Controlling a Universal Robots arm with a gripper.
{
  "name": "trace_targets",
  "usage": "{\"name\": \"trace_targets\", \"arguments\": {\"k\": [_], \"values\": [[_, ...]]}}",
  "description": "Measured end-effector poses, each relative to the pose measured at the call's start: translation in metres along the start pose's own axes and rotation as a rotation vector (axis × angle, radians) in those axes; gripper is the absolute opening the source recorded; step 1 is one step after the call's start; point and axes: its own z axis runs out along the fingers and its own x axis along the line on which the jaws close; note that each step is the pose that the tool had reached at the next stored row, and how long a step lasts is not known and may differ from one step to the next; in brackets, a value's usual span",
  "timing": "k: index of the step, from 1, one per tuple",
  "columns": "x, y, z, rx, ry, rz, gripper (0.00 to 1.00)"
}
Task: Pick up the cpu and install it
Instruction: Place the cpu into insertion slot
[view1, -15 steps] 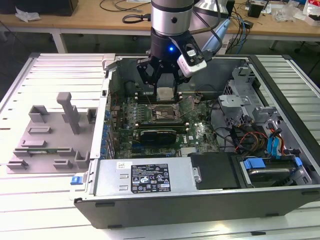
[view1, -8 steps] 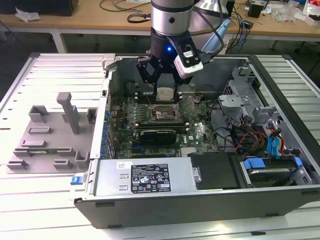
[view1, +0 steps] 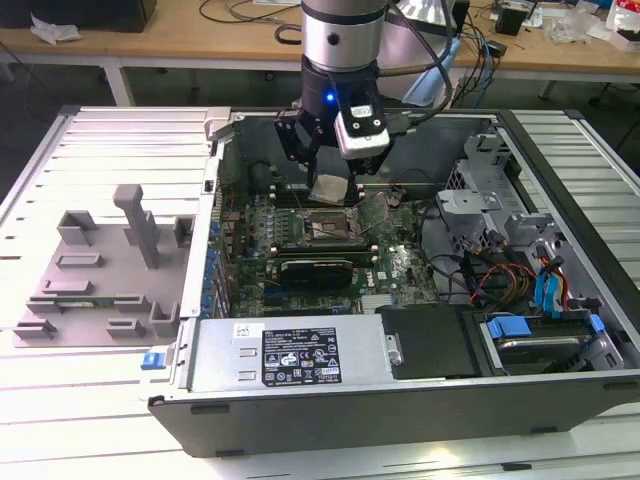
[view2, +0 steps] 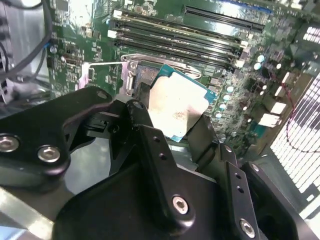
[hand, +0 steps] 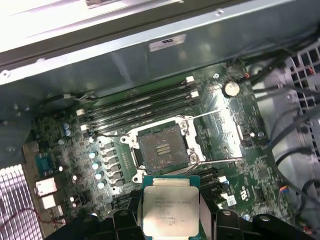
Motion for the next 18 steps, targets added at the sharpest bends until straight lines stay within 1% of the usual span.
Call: {"name": "trace_targets", "arguments": {"k": [1,3,5,6,7,16,18], "values": [[0.0,0.0,0.0,0.0004,-0.0008,0.019,0.55],[0.0,0.0,0.0001,0.0017,-0.0035,0.083,0.55],[0.0,0.0,0.0002,0.0025,-0.0051,0.12,0.55],[0.0,0.0,0.0002,0.0031,-0.0063,0.149,0.55],[0.0,0.0,0.0003,0.0042,-0.0084,0.198,0.55],[0.0,0.0,0.0007,0.0102,-0.0202,0.476,0.55],[0.0,0.0,0.0008,0.011,-0.0219,0.516,0.55]]}}
